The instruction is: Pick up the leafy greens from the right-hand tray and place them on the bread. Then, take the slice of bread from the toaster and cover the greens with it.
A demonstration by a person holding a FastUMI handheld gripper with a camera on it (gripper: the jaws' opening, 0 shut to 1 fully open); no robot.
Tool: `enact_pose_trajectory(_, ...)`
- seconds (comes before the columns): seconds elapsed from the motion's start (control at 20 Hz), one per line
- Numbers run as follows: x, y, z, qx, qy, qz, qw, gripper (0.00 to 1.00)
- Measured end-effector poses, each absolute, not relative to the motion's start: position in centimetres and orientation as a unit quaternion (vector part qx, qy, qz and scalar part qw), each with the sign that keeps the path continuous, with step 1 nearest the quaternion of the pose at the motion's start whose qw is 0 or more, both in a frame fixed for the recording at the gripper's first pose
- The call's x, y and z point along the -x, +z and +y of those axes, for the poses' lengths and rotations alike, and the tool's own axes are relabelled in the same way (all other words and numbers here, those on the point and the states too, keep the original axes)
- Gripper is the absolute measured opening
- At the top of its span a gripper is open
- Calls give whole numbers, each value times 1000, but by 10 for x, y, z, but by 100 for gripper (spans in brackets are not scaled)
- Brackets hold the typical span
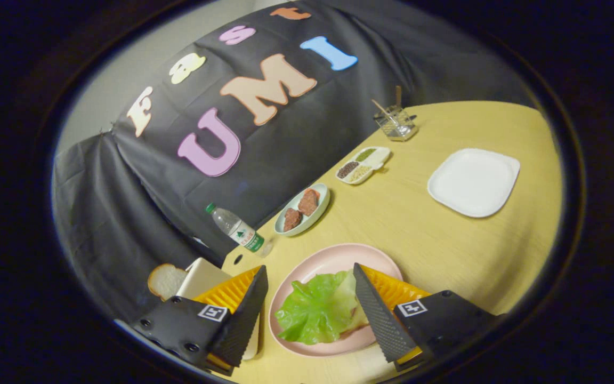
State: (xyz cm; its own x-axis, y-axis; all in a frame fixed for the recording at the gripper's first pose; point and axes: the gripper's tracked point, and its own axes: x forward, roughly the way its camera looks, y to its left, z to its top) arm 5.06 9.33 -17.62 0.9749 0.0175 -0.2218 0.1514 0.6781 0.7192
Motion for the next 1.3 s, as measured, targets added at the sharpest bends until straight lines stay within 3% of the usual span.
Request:
enact_pose_trajectory(0.45,-28,-80,117,-162,-88,115,976,100)
enact_pose_trajectory(0.95,-48,30,248,-96,9,83,992,99)
enact_pose_trajectory(1.3,-77,0,327,-52,35,150,987,99)
